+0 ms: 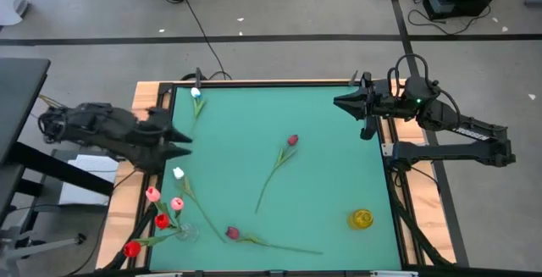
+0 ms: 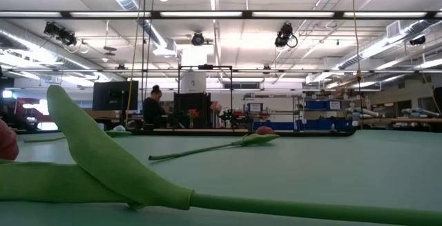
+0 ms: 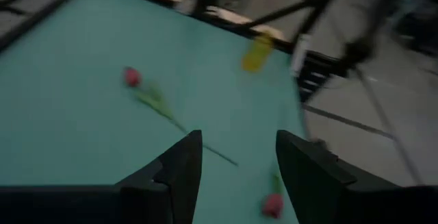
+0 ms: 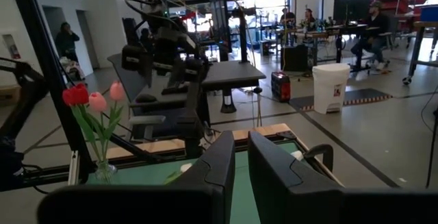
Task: Sort flowers into vase by color
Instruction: Put the top white tulip into the yellow transparent vase
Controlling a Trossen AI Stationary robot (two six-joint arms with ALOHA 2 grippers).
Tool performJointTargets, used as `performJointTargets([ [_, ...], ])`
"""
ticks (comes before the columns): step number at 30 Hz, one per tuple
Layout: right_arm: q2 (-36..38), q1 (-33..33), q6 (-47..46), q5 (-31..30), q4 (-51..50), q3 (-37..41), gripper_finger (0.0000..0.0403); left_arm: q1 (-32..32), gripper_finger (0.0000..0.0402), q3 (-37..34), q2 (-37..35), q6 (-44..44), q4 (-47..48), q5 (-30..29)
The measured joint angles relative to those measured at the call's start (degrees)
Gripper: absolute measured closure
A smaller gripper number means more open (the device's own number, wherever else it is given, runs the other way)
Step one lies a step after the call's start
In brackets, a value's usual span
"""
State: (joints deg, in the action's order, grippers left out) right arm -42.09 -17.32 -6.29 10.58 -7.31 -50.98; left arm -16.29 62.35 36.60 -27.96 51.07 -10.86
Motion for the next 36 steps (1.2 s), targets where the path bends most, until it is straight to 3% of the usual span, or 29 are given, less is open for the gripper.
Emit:
performJointTargets([
  [5, 0.0, 0.0, -0.01, 0.01, 0.0, 0.0, 0.035, 7.77, 0.0209, 0.0, 7.92, 2.22, -4.49, 0.13],
  [18, 0.0, 0.0, 0.0, 0.0, 0.0, 0.0, 0.035, 24.65, 0.0209, -0.09, 25.71, -1.22, -23.66, 11.05],
  [28, 0.0, 0.0, -0.01, -0.01, 0.0, 0.0, 0.035, 29.33, 0.0209, -0.09, 36.09, -7.49, -19.67, 11.23],
  [36, -0.04, 0.0, -1.93, 0.01, 4.48, 0.0, 0.035, 28.33, 0.0209, -0.09, 40.23, -12.91, -17.92, 11.23],
])
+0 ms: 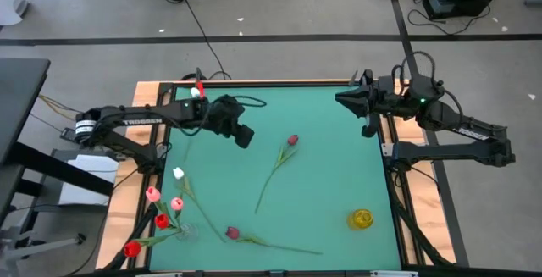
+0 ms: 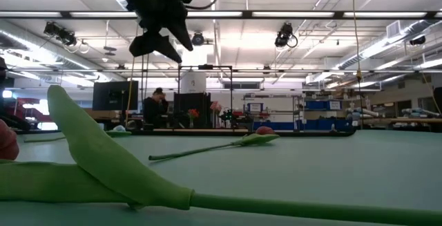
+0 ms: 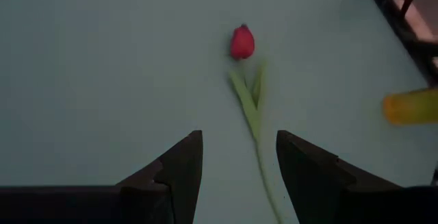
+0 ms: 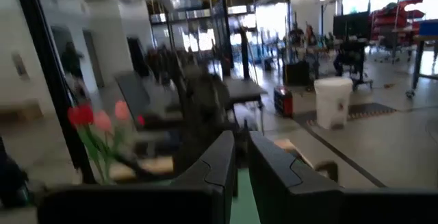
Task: Sort flowers into vase by color
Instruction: Put the top white tulip into the yellow transparent vase
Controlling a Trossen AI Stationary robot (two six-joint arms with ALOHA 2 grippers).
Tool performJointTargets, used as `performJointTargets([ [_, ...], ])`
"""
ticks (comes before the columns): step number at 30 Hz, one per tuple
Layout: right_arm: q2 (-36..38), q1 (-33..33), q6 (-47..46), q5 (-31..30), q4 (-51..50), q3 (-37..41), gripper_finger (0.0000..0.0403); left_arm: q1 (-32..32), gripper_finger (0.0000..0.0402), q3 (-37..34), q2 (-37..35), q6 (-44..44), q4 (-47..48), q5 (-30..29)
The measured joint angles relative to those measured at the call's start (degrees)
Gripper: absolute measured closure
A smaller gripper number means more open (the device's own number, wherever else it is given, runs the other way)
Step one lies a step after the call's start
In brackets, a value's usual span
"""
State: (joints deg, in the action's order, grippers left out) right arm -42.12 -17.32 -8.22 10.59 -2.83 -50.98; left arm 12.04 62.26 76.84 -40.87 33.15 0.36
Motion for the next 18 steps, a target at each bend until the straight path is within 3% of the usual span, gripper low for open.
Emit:
performJointTargets([
  [6, 0.06, 0.0, -16.8, -1.84, 6.5, 0.0, 0.0351, 0.83, 0.0209, 0.0, 1.32, -2.81, 8.47, -5.65],
  [10, -0.06, -0.04, -26.44, -2.89, 3.71, 0.0, 0.035, 7.43, 0.021, 0.0, 1.25, -0.71, 15.16, -4.34],
  [18, -2.53, 0.07, -28.03, 1.94, 1.74, 0.0, 0.0351, 25.35, 0.021, -2.78, 1.61, 4.31, 16.4, -4.34],
])
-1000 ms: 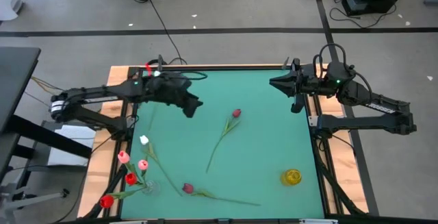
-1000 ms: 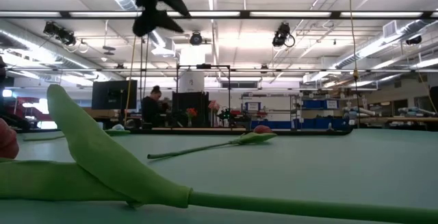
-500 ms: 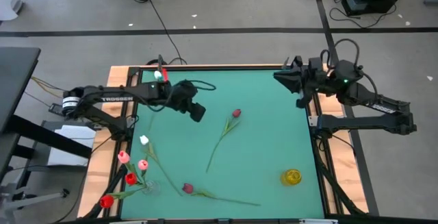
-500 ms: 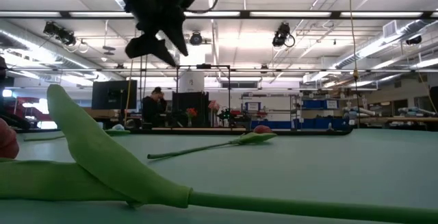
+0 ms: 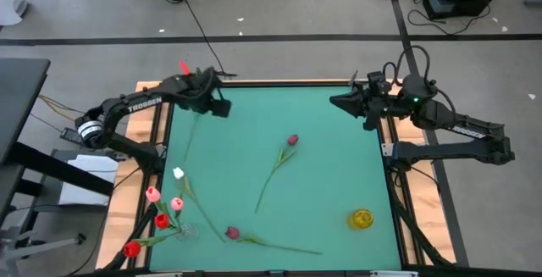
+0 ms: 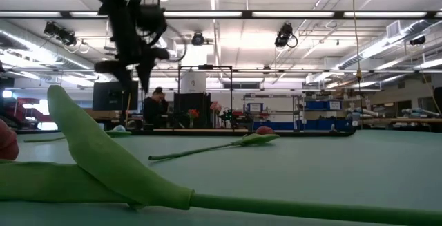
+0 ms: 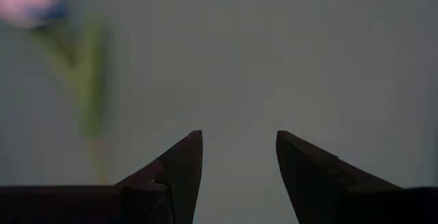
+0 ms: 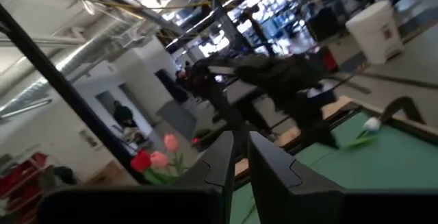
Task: Sort flowers into vase by color
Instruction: Put the top white tulip into the yellow transparent vase
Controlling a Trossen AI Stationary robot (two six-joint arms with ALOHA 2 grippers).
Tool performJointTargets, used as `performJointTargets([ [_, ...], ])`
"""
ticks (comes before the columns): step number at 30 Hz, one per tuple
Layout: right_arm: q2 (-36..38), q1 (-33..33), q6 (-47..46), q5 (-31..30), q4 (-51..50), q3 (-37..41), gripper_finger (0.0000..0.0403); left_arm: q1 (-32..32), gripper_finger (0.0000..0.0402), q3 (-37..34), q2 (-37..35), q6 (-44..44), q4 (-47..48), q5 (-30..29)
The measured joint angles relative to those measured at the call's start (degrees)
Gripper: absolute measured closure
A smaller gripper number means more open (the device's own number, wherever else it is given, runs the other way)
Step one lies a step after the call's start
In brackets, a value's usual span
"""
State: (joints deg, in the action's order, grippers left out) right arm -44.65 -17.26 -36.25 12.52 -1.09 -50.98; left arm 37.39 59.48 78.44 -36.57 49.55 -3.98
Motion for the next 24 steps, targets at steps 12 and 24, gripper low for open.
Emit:
performJointTargets([
  [12, 2.45, 0.0, -1.27, -1.05, -6.1, 0.0, 0.0351, 10.77, 0.021, -12.45, 0.62, -1.35, -1.41, -1.03],
  [24, 2.68, -1.54, -1.11, -1.08, -6.13, 0.0, 0.0351, 13.33, 0.0274, -20.31, 1.48, -2.7, -10.6, -4.43],
])
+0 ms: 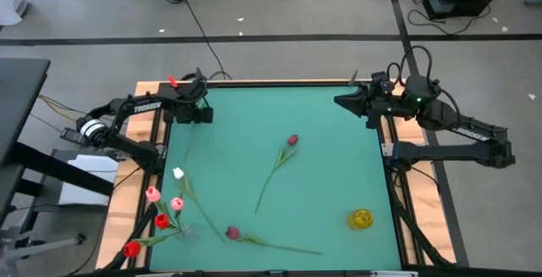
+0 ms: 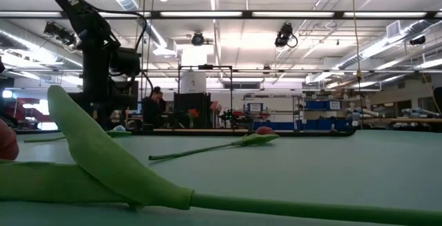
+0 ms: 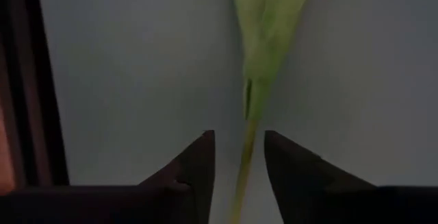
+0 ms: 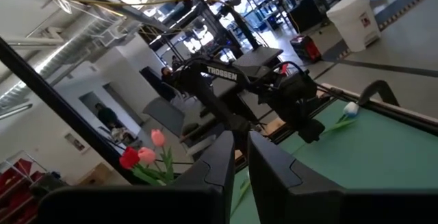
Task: Sort flowers into vase by color
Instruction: Put the top white tulip into the yellow transparent vase
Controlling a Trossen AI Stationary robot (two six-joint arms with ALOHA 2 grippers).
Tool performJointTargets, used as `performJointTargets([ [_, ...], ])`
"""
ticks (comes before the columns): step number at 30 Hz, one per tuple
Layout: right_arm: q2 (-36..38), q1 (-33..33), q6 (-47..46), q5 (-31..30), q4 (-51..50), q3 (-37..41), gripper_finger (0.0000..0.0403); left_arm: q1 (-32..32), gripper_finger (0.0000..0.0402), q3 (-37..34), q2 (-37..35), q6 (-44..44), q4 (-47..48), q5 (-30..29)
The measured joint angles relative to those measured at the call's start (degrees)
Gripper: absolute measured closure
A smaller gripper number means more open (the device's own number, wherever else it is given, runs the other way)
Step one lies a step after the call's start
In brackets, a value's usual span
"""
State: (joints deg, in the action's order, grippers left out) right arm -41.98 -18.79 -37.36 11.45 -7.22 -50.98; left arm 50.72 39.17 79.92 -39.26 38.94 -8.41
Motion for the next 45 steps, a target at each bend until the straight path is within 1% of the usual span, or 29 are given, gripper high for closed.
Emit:
performJointTargets([
  [10, 0.0, -0.99, -1.48, -0.68, 0.28, 0.0, 0.0351, -0.04, 0.0385, -0.45, 0.0, 7.86, -4.66, -0.03],
  [12, -0.02, -0.95, -1.55, -1.58, 0.15, 0.0, 0.0351, -0.04, 0.0394, -0.45, 0.0, 8.9, -5.54, 0.85],
  [15, -0.56, -0.6, -1.68, -3.39, -0.12, 0.0, 0.0351, -0.04, 0.0396, -0.45, 0.0, 9.77, -6.3, 2.68],
  [19, -2.68, 0.51, -3.54, -7.34, -0.13, 0.0, 0.0351, -0.19, 0.0399, 0.71, -0.24, 11.87, -5.56, 8.11],
  [24, -7.85, 4.18, -5.66, -12.82, 2.04, 0.0, 0.0351, -2.66, 0.04, 4.18, -4.95, 16.64, -4.36, 16.73],
  [26, -10.58, 6.14, -5.69, -15.17, 4.73, 0.0, 0.0351, -4.17, 0.04, 5.57, -8.27, 20.03, -5.41, 21.95],
  [29, -14.71, 8.53, -5.6, -18.9, 10.25, 0.0, 0.0349, -6.6, 0.04, 7.62, -13.16, 23.86, -9.2, 32.15],
  [32, -18.44, 10.06, -5.57, -21.74, 17.08, 0.02, 0.0339, -9.17, 0.0401, 8.35, -17.93, 23.94, -16.64, 40.51],
  [35, -22.27, 11.03, -5.56, -21.96, 24.94, 0.0, 0.0316, -12.14, 0.0401, 8.47, -21.22, 21.34, -26.1, 46.49],
  [39, -28.48, 12.4, -6.41, -19.49, 38.04, 0.0, 0.0265, -16.99, 0.0401, 8.47, -22.34, 16.89, -37.75, 51.44],
  [42, -33.61, 13.22, -6.58, -16.65, 45.35, -0.61, 0.023, -21.86, 0.0401, 8.47, -21.89, 16.84, -42.45, 52.25],
  [45, -37.49, 14.19, -6.2, -16.14, 48.55, -1.82, 0.0217, -26.44, 0.0401, 8.45, -19.97, 17.87, -45.52, 52.46],
])
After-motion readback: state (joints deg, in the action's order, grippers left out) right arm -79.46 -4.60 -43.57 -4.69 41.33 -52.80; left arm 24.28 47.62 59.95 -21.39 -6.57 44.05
